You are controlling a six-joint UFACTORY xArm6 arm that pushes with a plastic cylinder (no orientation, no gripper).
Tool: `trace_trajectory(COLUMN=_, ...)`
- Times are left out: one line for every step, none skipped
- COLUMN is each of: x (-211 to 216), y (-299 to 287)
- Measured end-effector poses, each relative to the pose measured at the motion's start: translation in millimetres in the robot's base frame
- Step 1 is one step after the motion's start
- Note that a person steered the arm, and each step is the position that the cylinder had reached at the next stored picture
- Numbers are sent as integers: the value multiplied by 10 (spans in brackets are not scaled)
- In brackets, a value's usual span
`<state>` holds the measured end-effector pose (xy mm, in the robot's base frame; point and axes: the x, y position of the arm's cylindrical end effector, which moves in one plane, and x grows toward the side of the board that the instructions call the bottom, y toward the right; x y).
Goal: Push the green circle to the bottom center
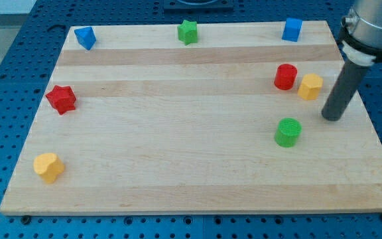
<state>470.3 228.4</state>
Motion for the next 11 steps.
trace_trajectory(x=283, y=-516)
trace_trajectory(x=572, y=-1250)
trace_trajectory(x=651, y=-1715)
trace_trajectory(x=474, y=-1231)
trace_trajectory(x=252, y=-953)
trace_trajectory(x=225, y=-1164)
trace_trajectory(x=229, y=-1622)
trace_trajectory(x=430, y=-2048)
trace_trajectory(x=545, y=-2153)
trace_trajectory(x=275, y=-2192)
trace_trajectory(x=368, y=-2581)
